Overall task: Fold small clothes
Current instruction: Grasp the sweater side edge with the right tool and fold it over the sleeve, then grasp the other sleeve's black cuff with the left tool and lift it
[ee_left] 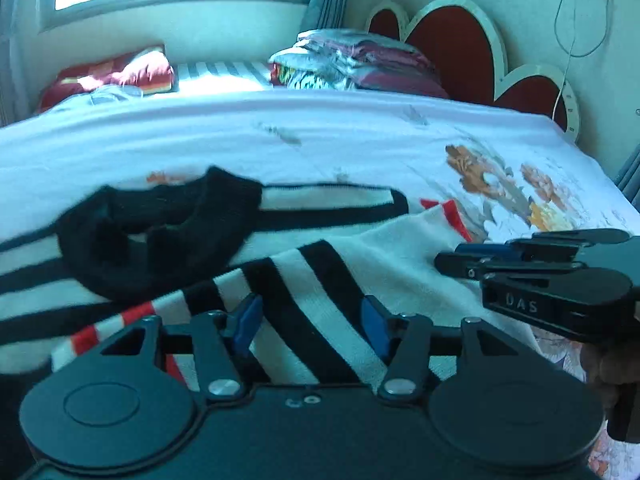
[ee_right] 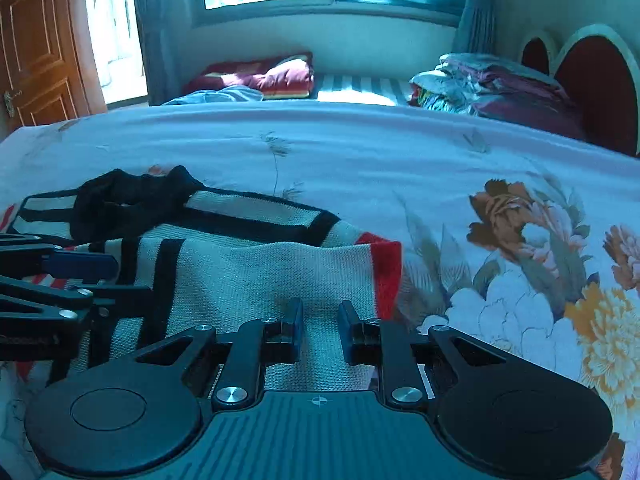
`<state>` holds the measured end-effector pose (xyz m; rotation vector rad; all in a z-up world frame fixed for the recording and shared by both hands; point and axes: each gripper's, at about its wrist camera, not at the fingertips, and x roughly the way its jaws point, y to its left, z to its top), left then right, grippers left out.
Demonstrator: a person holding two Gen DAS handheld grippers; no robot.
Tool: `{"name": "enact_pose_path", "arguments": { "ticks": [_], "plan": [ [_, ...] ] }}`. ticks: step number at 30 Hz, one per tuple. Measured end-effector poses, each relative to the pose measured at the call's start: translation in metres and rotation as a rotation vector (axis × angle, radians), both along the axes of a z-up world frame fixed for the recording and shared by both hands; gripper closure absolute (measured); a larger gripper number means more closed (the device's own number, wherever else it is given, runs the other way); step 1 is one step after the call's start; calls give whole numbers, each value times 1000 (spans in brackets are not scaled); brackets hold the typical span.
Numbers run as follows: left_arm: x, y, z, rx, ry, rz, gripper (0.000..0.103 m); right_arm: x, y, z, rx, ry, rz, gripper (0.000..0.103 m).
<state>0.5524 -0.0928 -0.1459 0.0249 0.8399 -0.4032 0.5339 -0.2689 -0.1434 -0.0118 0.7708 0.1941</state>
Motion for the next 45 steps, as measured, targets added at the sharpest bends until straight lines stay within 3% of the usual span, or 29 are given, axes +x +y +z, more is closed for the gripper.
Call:
{"name": "enact_pose_path", "arguments": {
  "ticks": [2, 6, 9, 13, 14, 16, 21, 23, 25, 30, 33, 37, 38, 39, 40, 43, 45],
  "plan": [
    [-4, -8, 6, 38, -22, 12, 49, 1, -1, 3, -2, 10, -29, 83],
    [-7, -15, 18, -36, -43, 13, 47, -17, -3, 14, 41, 9, -26, 83],
    [1, -26, 2, 3, 22, 14, 44, -34, 2, 6, 5, 28, -16, 83],
    [-4, -33, 5, 64, 1, 18, 44, -37, 2, 3, -1, 22, -16, 83],
    [-7, -30, 9, 58, 2, 35, 50, -37, 1, 6, 2, 27, -19, 83],
    [-23, -14, 19, 27, -12, 62, 50, -45, -4, 15, 35, 23, -9, 82],
    [-75, 33, 22, 88, -47, 166, 49, -82, -7, 19, 50, 30, 38, 83],
    [-80, 46, 9, 140, -4, 193, 46, -89, -7, 7, 35, 56, 43, 83],
    [-82, 56, 8, 89, -10, 207, 46, -90, -9, 2, 38, 47, 38, 82],
    [-85, 55, 14, 141, -16, 276, 48, -93, -11, 14, 80, 6, 40, 82],
    [-94, 63, 14, 120, -7, 293, 47, -88, -5, 4, 16, 49, 72, 82],
    [-114, 92, 26, 105, -15, 385, 44, -93, -14, 16, 75, 21, 31, 81],
    [-120, 105, 28, 87, -16, 415, 44, -95, -15, 18, 89, 21, 14, 80],
    [-129, 122, 31, 64, -21, 451, 43, -98, -16, 20, 98, 24, -2, 66],
    [-137, 141, 34, 47, -29, 487, 42, -101, -16, 21, 107, 24, -12, 45],
    [-165, 200, 47, 21, -80, 594, 39, -117, -11, 29, 121, -3, -30, 41],
    [-183, 244, 54, 6, -120, 672, 43, -127, -5, 33, 134, -15, -47, 41]
  ]
}}
